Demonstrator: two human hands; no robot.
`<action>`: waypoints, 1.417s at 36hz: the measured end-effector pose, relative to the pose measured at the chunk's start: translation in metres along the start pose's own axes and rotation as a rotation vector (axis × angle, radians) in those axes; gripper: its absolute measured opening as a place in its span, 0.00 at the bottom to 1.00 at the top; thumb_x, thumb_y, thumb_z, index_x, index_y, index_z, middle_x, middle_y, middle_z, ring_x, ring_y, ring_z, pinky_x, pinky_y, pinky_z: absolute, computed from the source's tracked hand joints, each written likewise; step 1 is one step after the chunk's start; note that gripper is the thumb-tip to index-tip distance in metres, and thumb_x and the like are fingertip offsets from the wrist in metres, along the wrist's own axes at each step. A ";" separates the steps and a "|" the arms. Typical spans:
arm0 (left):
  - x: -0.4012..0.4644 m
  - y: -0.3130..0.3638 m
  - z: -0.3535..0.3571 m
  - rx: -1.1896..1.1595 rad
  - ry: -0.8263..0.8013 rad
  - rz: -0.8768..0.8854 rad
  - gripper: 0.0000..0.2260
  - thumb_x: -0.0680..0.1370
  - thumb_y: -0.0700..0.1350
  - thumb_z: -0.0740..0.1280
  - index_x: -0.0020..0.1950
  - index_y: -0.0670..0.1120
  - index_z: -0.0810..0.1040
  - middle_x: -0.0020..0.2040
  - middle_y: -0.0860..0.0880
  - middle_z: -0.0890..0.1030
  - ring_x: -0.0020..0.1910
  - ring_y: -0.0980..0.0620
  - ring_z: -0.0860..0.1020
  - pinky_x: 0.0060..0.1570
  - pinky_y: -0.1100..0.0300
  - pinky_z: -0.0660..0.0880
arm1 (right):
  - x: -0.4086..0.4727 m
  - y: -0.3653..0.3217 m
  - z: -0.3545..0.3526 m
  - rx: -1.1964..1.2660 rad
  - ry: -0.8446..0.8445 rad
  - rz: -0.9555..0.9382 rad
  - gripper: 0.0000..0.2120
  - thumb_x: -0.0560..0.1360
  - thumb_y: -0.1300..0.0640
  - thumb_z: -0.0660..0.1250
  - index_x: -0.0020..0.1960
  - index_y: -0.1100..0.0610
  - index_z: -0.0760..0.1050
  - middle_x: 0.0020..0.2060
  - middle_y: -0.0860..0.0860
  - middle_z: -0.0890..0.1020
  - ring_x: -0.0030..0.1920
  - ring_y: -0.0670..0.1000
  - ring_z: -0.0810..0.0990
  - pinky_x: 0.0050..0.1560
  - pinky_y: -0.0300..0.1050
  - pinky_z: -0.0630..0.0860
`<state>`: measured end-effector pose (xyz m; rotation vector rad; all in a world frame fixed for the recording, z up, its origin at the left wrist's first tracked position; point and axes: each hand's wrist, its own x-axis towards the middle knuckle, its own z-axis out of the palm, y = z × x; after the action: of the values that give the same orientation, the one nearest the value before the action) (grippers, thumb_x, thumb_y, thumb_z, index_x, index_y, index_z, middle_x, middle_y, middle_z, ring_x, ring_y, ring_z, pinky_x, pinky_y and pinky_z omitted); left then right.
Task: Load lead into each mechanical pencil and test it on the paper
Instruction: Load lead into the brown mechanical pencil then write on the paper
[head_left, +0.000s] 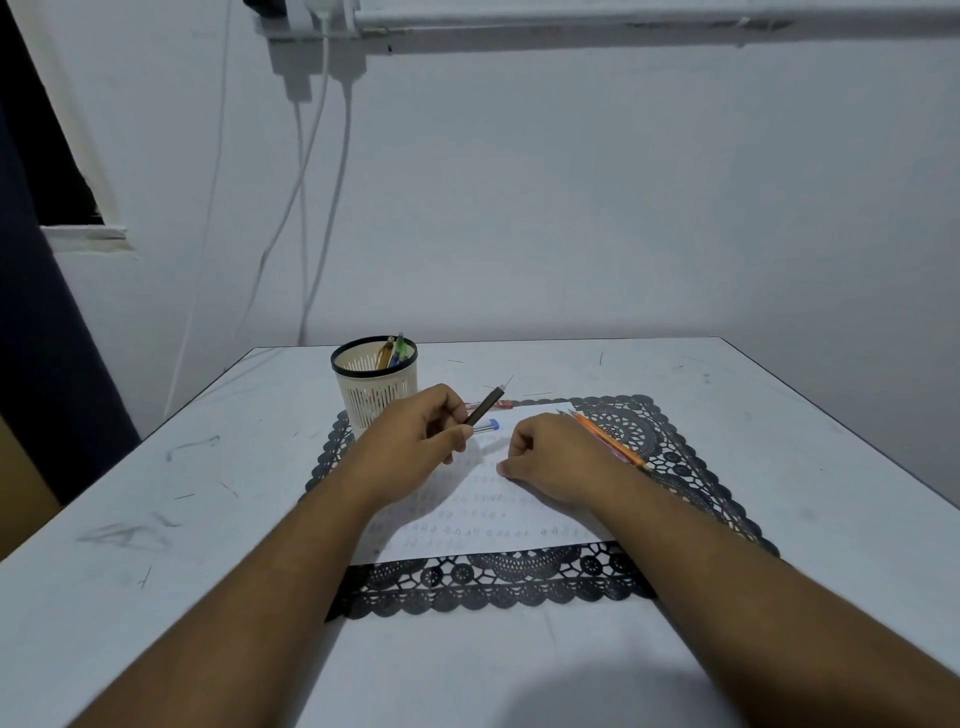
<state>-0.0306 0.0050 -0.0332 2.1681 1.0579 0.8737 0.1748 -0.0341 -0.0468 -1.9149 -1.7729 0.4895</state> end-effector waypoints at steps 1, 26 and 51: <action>0.000 0.000 0.000 0.009 -0.002 0.002 0.02 0.82 0.45 0.69 0.50 0.52 0.78 0.42 0.53 0.85 0.39 0.54 0.83 0.44 0.57 0.78 | 0.000 0.000 -0.001 0.005 -0.011 0.004 0.10 0.76 0.51 0.76 0.41 0.53 0.79 0.39 0.48 0.84 0.41 0.49 0.81 0.40 0.45 0.75; 0.000 -0.004 0.000 0.126 -0.045 -0.004 0.05 0.81 0.44 0.70 0.47 0.53 0.78 0.41 0.53 0.85 0.38 0.56 0.82 0.45 0.55 0.80 | 0.001 0.006 -0.010 0.180 -0.013 -0.029 0.03 0.74 0.60 0.72 0.42 0.56 0.79 0.37 0.50 0.84 0.36 0.47 0.79 0.37 0.44 0.76; -0.001 -0.002 0.001 0.111 -0.010 0.020 0.04 0.82 0.46 0.70 0.49 0.54 0.78 0.41 0.55 0.85 0.38 0.58 0.81 0.40 0.62 0.74 | 0.005 -0.002 -0.017 1.017 0.157 -0.112 0.01 0.76 0.63 0.76 0.46 0.60 0.85 0.41 0.55 0.88 0.45 0.53 0.85 0.42 0.45 0.80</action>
<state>-0.0311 0.0052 -0.0352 2.2757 1.1060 0.8301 0.1831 -0.0310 -0.0315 -1.0857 -1.1451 0.9368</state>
